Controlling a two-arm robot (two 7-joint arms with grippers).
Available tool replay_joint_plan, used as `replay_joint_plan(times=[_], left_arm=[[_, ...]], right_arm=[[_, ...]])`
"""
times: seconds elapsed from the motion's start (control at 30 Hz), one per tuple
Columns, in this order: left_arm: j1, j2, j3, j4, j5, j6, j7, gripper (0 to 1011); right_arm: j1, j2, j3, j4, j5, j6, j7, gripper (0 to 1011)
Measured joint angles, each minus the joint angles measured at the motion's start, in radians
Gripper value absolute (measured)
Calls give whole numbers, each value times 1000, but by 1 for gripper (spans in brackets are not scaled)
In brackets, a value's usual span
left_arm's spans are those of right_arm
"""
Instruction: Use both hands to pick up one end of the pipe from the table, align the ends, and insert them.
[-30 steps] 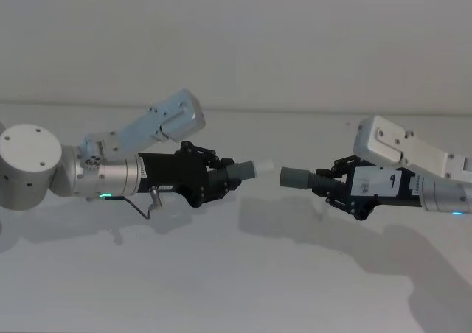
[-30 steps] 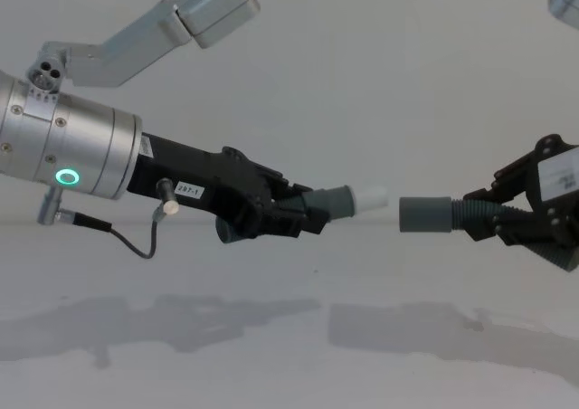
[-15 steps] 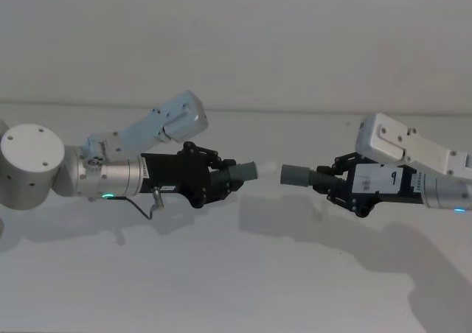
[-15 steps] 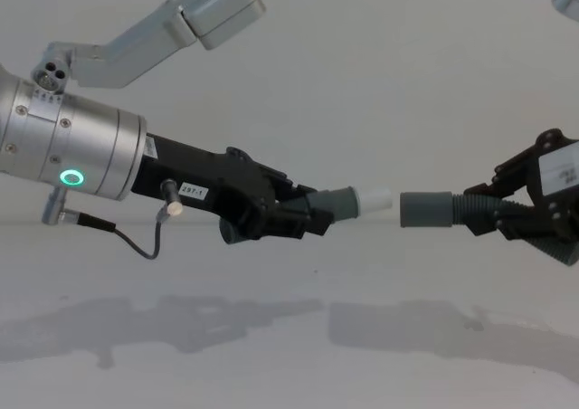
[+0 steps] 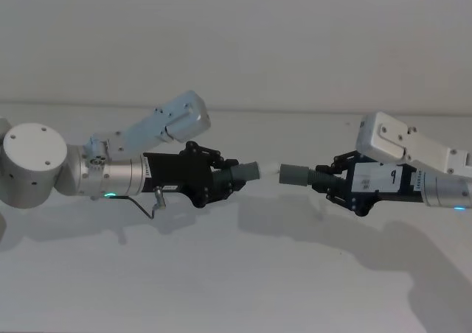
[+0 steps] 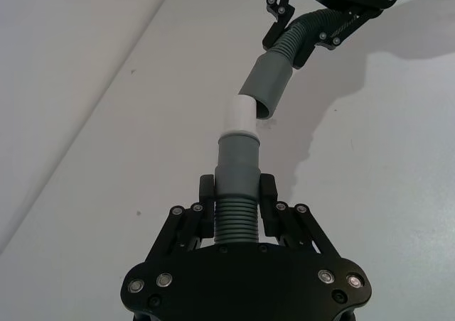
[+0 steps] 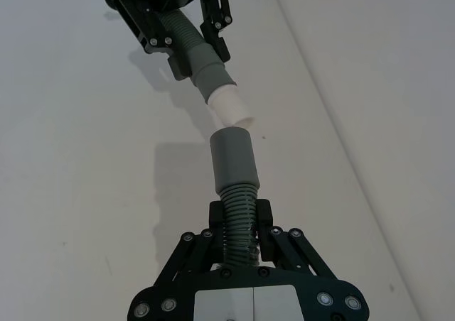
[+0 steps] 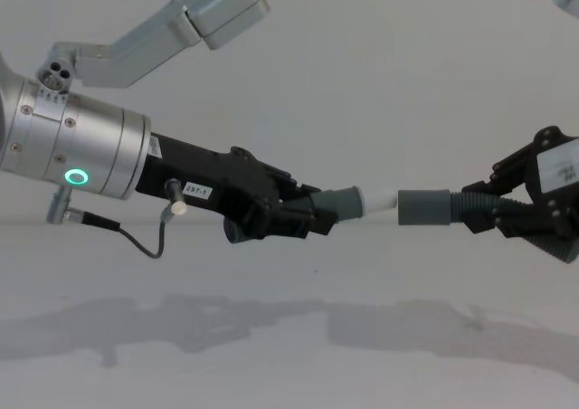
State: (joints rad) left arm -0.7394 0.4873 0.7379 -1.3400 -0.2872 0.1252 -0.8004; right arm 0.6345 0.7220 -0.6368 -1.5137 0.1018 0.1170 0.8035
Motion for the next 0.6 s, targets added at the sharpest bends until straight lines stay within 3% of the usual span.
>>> replay_joint_plan(times=[0.6], left_arm=[[-8, 6, 15, -8, -1, 5, -3, 356]], right_arm=[[15, -4, -5, 8, 8, -14, 6, 264]])
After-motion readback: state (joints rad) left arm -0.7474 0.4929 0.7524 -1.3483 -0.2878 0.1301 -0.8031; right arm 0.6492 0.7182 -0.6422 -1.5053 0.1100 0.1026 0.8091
